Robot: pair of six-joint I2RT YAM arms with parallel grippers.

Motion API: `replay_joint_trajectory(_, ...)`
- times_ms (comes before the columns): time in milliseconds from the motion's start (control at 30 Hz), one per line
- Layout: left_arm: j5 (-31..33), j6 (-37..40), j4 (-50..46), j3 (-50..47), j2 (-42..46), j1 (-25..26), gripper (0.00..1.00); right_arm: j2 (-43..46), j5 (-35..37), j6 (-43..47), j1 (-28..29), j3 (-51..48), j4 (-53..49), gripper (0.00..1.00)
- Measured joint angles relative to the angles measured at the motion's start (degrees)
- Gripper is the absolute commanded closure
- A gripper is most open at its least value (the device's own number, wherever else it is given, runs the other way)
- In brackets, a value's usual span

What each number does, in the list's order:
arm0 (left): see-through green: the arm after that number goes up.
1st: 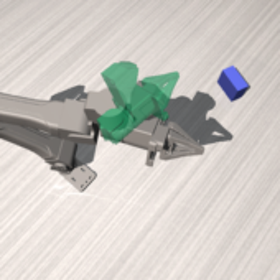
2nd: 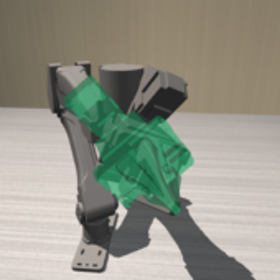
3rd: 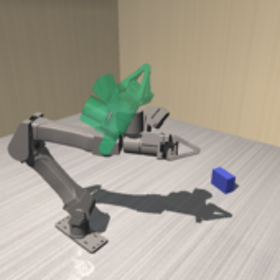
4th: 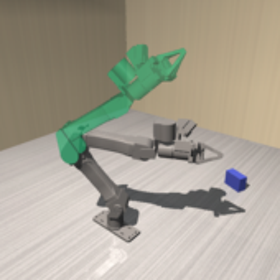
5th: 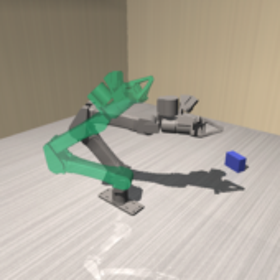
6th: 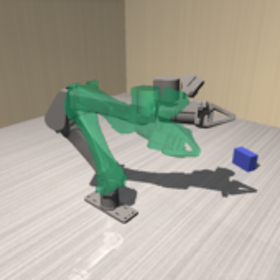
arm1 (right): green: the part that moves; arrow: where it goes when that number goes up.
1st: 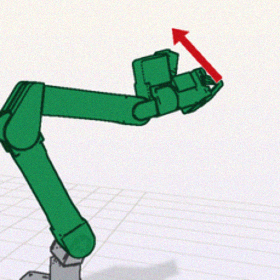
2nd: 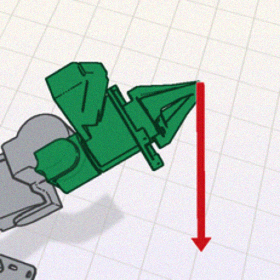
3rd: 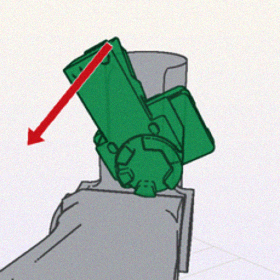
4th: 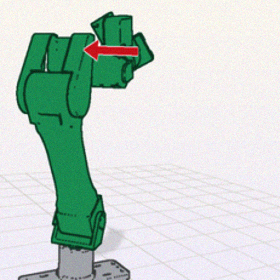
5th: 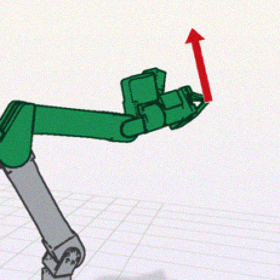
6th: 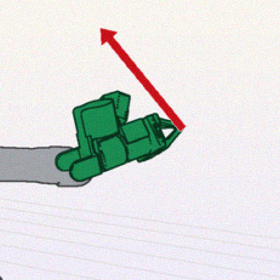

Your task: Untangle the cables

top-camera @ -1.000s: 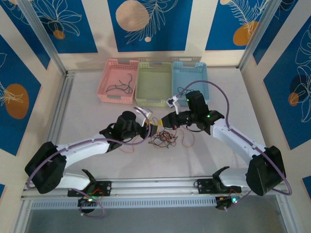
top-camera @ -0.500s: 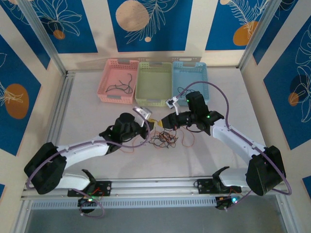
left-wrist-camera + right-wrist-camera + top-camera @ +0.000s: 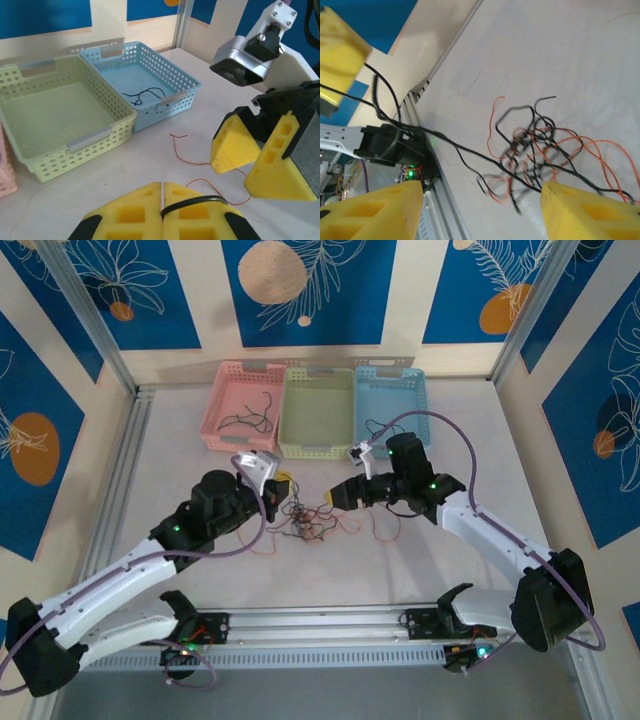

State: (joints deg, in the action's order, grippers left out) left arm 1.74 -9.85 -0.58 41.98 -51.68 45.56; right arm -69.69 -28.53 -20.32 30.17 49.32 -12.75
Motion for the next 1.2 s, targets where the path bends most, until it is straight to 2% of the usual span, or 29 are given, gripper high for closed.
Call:
replay_joint_trajectory(233, 1.53, 0.44, -7.34, 1.03, 1.01, 0.00, 1.00, 0.00, 6.47, 5.90, 7.45, 0.07, -0.74, 0.31)
replay_joint_trajectory(400, 2.32, 0.42, -10.19, 1.57, 1.01, 0.00, 1.00, -1.16, 8.79, 11.91, 9.84, 0.17, -0.90, 0.31)
replay_joint_trajectory(600, 2.86, 0.37, -12.37, 3.56, 1.01, 0.00, 1.00, -4.98, 11.65, 20.83, 16.09, 0.17, -0.13, 0.32)
replay_joint_trajectory(900, 2.84, 0.33, -14.16, 4.26, 2.25, 0.00, 1.00, -11.67, 16.37, 25.75, 17.94, 3.15, 1.42, 0.37)
replay_joint_trajectory(1133, 2.84, -0.09, -15.32, 5.51, 2.89, 0.00, 1.00, -15.54, 17.59, 26.60, 19.28, 6.25, 2.32, 0.47)
replay_joint_trajectory(1200, 2.84, -0.09, -15.37, 5.73, 2.89, 0.00, 1.00, -16.00, 17.62, 26.69, 19.61, 6.32, 2.43, 0.53)
